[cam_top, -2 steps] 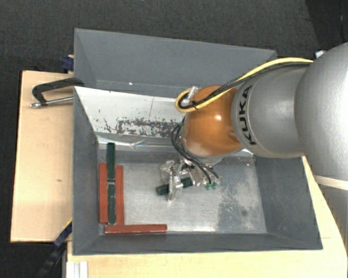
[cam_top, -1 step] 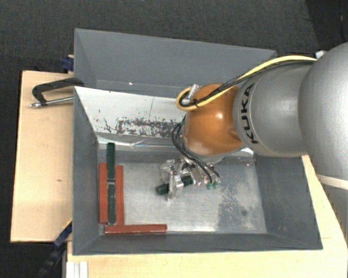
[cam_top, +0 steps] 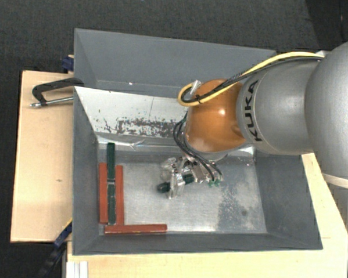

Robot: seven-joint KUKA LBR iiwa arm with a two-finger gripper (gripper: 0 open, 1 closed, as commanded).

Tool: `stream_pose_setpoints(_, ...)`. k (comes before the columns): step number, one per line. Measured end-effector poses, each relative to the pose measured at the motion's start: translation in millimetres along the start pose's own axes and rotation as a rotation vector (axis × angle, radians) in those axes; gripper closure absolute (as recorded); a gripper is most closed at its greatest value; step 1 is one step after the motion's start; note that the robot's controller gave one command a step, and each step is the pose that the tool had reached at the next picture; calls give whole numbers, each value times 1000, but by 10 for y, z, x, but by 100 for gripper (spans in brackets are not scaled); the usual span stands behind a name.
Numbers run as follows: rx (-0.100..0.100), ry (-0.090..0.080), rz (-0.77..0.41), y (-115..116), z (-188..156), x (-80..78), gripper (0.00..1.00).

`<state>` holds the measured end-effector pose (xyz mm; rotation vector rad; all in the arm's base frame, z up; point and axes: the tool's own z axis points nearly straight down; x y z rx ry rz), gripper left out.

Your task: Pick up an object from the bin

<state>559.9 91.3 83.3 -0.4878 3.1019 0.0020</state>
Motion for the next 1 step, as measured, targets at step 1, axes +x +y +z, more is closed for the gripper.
stream_pose_setpoints(1,0,1,0,4,-160,-1,100)
